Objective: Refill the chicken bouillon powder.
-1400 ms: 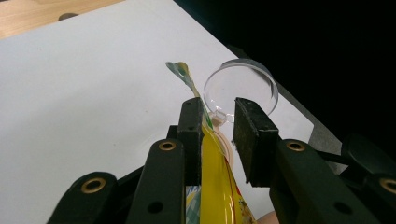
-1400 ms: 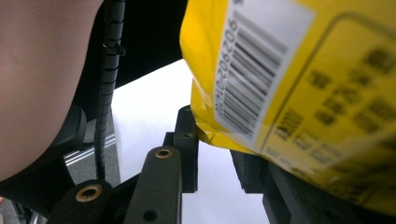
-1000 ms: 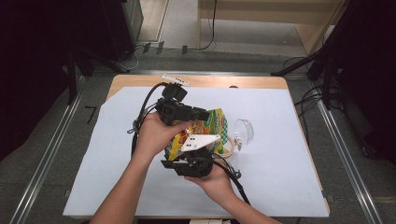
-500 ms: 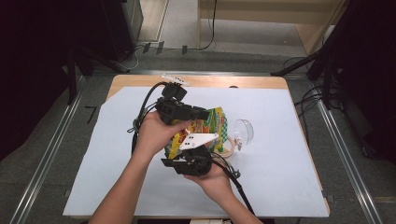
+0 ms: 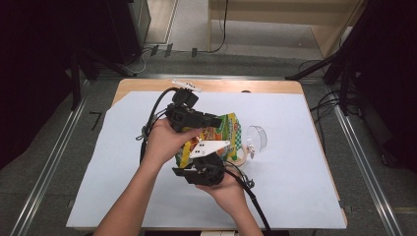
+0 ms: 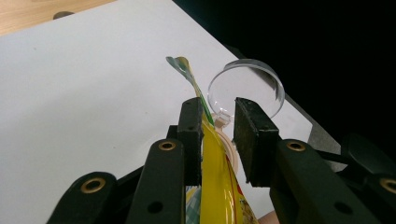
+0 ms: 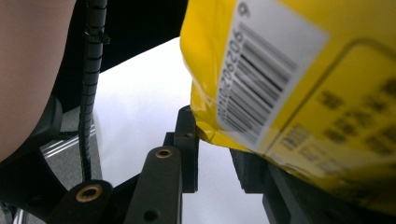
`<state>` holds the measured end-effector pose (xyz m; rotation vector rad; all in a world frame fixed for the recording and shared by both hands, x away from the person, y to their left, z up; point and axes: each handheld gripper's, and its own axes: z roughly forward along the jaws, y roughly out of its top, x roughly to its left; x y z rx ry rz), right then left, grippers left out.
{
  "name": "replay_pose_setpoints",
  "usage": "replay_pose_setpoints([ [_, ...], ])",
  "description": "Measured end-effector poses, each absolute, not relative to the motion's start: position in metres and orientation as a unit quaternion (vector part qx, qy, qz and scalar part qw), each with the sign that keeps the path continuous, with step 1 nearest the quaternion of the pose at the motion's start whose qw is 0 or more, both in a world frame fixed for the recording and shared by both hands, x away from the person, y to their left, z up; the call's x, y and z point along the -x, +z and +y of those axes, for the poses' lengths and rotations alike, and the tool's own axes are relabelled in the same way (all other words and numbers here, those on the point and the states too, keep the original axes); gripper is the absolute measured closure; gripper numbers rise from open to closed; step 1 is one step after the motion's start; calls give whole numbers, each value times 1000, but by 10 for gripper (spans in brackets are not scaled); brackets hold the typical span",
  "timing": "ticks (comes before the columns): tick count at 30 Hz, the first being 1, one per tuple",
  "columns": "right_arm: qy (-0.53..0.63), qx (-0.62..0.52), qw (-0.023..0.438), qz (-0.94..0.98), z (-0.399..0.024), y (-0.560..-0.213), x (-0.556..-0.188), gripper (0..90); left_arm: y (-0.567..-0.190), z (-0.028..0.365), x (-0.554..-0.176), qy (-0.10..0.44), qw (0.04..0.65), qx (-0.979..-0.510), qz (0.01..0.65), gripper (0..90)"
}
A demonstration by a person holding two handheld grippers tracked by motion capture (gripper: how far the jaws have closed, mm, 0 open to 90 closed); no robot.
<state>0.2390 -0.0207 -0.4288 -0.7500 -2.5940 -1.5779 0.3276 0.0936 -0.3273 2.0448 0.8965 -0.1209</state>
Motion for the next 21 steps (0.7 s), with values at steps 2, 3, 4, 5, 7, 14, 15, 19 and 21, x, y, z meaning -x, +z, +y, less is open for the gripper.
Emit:
replay_pose_setpoints([
  [2,-502,242,5,-830,-21,-428,-238,747,-327,93,-328,-51,440,-822,359,726],
  [3,-503,241,3,-830,-21,-428,-238,746,-327,93,-328,-54,437,-823,358,726],
  [4,-504,242,3,-829,-21,-429,-238,747,-328,93,-328,-54,437,-823,358,726],
  [5,-505,242,2,-828,-21,-429,-238,747,-328,93,-328,-54,437,-823,359,726],
  [7,-506,242,1,-828,-21,-429,-238,747,-328,94,-328,-54,440,-822,358,726],
  [14,-508,242,0,-826,-20,-429,-237,746,-327,95,-329,-56,441,-822,357,724],
  [15,-507,242,0,-827,-20,-429,-238,746,-327,95,-329,-56,441,-822,357,723],
  [19,-508,242,0,-827,-20,-429,-238,747,-327,95,-330,-57,439,-822,358,725],
  [21,-508,242,1,-827,-20,-428,-238,747,-326,95,-330,-58,441,-822,356,727],
])
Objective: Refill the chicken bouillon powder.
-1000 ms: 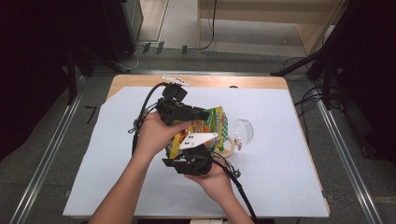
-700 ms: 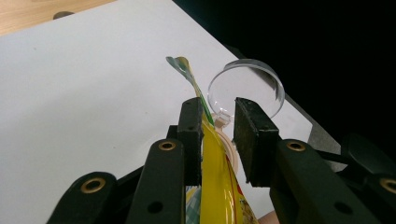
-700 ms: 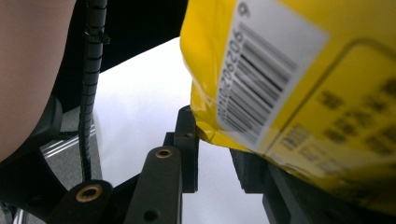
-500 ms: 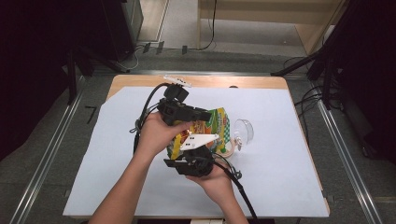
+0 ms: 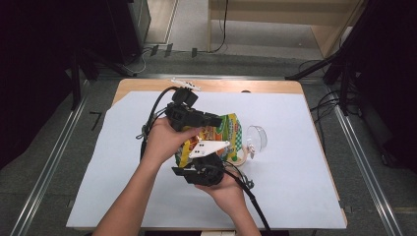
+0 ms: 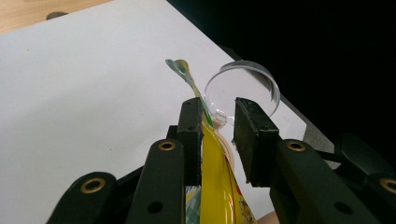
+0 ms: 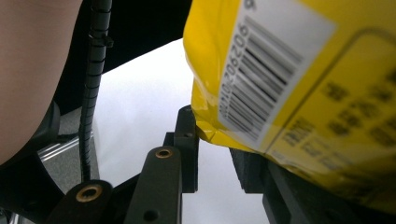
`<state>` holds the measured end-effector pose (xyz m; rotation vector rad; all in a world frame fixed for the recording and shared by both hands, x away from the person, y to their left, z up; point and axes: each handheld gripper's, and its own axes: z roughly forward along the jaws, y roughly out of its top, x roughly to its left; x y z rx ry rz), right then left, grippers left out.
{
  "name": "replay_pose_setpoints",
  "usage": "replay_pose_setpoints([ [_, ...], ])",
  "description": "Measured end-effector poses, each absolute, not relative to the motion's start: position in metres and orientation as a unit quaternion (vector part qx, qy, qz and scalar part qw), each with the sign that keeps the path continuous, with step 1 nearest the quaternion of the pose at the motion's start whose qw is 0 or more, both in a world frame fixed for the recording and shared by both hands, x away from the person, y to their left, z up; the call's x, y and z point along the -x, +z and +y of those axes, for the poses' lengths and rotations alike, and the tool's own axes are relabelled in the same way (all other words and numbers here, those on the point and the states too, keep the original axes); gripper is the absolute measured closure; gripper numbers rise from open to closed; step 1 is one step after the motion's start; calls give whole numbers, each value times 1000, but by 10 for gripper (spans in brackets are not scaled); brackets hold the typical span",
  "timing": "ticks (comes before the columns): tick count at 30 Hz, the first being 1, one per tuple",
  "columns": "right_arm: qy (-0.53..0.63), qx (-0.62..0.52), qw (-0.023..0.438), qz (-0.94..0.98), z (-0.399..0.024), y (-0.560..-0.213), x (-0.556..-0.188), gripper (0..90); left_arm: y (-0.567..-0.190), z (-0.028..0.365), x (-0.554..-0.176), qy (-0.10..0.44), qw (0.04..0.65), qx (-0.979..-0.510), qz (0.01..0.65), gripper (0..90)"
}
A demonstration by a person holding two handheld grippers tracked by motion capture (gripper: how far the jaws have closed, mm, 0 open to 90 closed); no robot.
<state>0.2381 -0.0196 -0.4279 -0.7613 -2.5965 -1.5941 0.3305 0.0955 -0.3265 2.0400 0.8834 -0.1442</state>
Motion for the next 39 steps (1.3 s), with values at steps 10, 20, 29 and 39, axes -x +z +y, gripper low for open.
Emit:
replay_pose_setpoints([
  [10,-505,245,0,-828,-18,-427,-239,747,-326,96,-331,-55,443,-821,356,727],
  [20,-503,243,-3,-829,-17,-424,-239,747,-324,98,-331,-55,447,-819,356,728],
  [29,-512,246,-3,-823,-16,-423,-237,747,-321,99,-330,-53,451,-818,353,732],
  [39,-515,253,-5,-819,-15,-423,-237,746,-321,99,-331,-53,449,-820,351,732],
])
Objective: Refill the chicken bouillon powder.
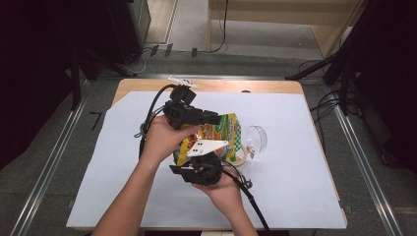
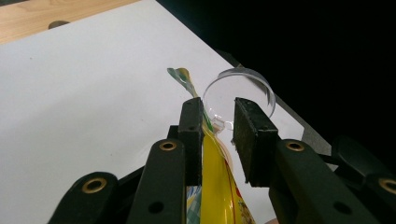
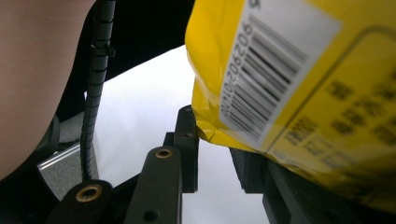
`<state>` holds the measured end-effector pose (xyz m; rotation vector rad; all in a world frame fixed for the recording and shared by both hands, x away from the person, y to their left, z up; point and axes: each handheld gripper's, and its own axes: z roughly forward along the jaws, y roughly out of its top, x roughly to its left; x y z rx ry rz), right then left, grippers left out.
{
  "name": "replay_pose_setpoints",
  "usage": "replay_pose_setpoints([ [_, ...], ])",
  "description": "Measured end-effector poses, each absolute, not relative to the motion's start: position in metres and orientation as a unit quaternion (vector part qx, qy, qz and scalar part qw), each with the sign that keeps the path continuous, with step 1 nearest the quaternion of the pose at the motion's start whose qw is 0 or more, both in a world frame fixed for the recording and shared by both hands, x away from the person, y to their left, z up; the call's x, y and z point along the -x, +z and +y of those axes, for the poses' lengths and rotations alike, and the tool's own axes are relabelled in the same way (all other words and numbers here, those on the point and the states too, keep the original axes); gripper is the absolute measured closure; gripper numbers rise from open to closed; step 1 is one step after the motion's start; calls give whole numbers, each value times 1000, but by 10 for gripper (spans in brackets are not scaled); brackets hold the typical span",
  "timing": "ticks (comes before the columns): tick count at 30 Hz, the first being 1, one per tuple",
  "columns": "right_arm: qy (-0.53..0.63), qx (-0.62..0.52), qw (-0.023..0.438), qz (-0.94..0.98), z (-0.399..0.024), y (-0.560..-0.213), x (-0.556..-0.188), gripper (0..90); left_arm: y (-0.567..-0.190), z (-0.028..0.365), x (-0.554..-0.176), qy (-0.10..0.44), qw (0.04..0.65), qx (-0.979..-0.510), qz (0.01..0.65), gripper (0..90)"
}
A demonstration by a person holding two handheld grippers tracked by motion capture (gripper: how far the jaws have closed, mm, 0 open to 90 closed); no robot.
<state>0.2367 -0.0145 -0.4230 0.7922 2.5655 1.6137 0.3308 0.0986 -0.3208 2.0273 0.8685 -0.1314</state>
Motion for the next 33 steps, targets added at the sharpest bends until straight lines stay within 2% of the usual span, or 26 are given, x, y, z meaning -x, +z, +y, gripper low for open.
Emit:
replay_pose_setpoints([
  [15,519,-262,5,814,-14,-425,-237,746,-321,96,-331,-51,446,-822,350,733],
  [26,521,-269,12,810,-11,-425,-235,745,-320,96,-330,-43,442,-824,351,785],
  [33,527,-280,21,802,-10,-425,-233,717,-320,98,-331,-40,442,-822,356,777],
])
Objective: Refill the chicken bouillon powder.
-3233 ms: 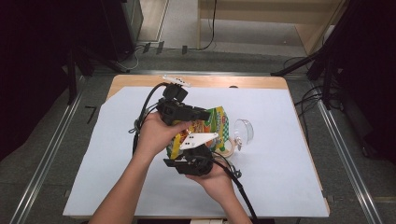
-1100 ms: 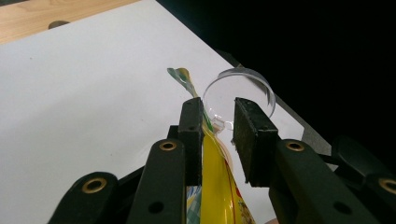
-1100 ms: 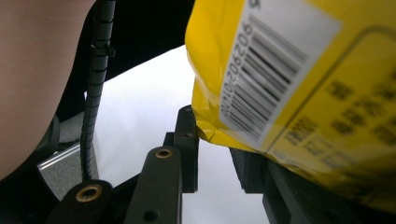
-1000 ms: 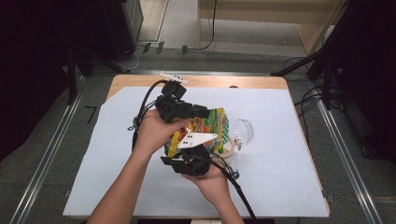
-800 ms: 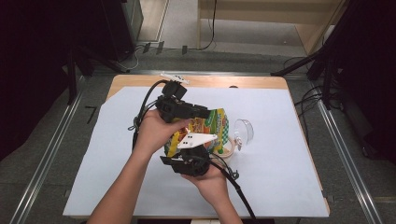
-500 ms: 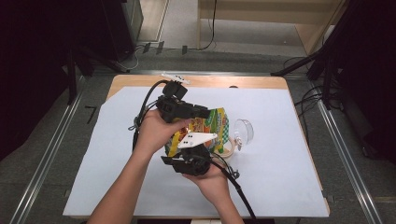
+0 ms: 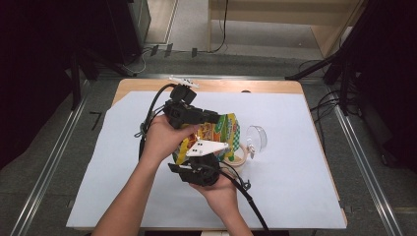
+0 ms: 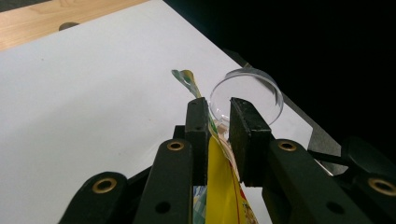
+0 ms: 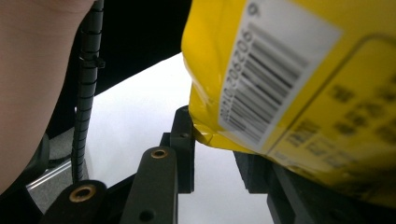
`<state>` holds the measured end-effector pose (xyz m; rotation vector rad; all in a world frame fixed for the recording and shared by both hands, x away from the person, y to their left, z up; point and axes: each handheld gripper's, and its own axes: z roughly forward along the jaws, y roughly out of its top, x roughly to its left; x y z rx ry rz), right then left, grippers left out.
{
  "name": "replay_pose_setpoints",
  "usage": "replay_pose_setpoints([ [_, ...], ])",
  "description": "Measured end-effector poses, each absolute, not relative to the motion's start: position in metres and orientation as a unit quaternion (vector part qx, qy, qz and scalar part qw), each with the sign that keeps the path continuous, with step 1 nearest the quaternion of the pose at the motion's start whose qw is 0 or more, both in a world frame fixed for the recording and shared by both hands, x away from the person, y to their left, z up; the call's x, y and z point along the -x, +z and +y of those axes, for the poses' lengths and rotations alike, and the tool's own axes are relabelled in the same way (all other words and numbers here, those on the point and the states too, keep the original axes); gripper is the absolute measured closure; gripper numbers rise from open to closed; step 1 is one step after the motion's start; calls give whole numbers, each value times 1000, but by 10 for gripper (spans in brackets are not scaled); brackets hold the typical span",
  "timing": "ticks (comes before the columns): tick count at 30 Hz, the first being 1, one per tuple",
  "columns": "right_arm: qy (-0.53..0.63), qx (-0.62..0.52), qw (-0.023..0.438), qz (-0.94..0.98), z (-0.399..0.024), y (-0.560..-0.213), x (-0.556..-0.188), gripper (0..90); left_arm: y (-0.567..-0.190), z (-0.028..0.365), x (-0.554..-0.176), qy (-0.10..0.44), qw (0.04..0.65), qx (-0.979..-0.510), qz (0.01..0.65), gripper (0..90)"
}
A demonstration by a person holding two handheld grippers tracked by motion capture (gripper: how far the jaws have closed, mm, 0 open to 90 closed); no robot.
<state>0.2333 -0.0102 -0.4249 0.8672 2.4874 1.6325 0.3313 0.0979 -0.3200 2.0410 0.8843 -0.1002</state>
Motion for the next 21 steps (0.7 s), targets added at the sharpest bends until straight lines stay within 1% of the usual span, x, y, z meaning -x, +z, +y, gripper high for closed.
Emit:
replay_pose_setpoints([
  [5,531,-277,28,801,-11,-426,-232,720,-320,97,-330,-40,444,-822,354,770],
  [21,528,-272,27,804,-12,-425,-235,715,-320,99,-331,-30,446,-820,358,779],
])
